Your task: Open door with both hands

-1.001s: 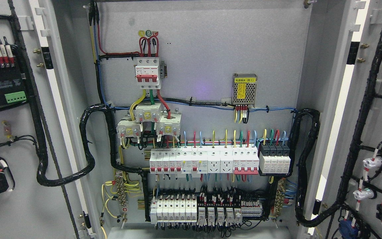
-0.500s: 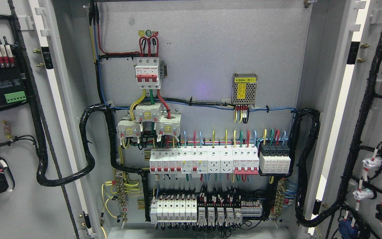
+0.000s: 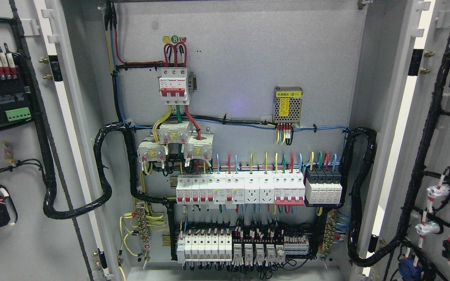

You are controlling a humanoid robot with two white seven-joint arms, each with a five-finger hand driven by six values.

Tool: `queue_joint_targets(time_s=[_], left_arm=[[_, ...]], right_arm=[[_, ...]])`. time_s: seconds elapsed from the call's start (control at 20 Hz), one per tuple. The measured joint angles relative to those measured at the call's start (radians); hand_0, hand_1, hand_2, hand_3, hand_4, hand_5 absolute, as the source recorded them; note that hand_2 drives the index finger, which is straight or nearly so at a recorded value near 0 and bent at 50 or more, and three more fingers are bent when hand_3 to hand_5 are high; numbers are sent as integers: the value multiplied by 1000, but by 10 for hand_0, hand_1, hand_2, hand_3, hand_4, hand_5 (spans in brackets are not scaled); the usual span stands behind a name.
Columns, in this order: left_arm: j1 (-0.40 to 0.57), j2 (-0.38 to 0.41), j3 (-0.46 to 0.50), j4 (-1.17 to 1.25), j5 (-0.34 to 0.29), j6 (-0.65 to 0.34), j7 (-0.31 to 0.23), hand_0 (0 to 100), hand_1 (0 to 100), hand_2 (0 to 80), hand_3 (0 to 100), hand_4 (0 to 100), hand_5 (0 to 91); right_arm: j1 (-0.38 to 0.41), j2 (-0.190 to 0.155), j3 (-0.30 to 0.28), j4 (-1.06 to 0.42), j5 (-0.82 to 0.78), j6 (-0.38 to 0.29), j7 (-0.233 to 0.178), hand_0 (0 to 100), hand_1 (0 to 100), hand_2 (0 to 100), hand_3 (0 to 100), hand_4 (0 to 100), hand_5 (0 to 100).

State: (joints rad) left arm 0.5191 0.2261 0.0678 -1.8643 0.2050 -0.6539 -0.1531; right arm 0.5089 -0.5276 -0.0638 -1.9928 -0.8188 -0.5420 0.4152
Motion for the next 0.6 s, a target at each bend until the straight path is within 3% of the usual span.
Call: queue_joint_targets(time_s=[0.25,0.6], left_arm=[[34,-37,-46,16,-30,194,9,0,0,0,0,0,0],[86,-63,-81,108,-52,248,11,0,0,0,0,0,0]], right_arm=[[10,11,122,55,77,0,2,381,0,0,0,0,0],[86,29,256,159,125,-17,-1,381,0,0,0,0,0]])
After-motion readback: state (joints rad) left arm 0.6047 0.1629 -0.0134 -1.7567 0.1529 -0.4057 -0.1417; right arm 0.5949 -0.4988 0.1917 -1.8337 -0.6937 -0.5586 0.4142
